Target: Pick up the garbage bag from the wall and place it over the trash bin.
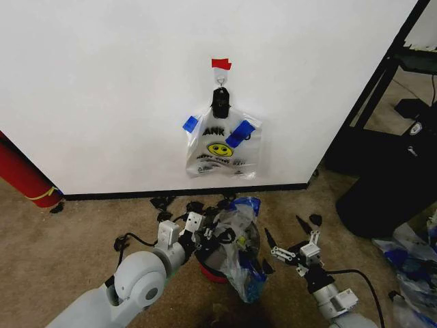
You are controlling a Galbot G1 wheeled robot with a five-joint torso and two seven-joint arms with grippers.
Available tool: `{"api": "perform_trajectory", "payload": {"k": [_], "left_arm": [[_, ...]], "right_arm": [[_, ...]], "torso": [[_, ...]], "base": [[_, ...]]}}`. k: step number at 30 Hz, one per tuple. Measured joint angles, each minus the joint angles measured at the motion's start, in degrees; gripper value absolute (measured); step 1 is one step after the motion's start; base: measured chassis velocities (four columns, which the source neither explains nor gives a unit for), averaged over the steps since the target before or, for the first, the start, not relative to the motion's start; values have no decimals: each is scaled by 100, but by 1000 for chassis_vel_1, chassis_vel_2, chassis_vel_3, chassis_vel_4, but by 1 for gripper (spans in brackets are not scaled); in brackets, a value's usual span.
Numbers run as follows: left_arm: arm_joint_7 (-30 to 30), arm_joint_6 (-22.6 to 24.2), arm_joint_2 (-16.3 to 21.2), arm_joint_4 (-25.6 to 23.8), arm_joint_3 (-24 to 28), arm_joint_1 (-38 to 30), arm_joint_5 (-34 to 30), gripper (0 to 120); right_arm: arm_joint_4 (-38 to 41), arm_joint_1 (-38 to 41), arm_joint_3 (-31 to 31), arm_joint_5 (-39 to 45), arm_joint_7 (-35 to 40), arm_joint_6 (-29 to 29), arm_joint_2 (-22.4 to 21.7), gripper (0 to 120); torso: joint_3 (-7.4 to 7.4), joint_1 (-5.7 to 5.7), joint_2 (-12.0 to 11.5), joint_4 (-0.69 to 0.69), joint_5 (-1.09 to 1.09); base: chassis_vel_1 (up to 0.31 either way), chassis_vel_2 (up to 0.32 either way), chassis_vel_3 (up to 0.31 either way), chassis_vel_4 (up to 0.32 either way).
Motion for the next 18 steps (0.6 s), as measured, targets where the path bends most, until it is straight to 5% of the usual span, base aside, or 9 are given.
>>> {"api": "perform_trajectory", "payload": {"k": [8,18], "left_arm": [[467,-528,-49,519,-113,236,974,0],[910,-841,36,598,-439,566,1348,0]], "right_arm": [[-228,31,-19,360,-36,-475,-111,100],[-337,278,-141,587,14,-638,-230,100]], "torso": [[0,0,0,-1,0],[0,0,0,0,0]], "base": [[0,0,0,0],[0,0,0,0]]}}
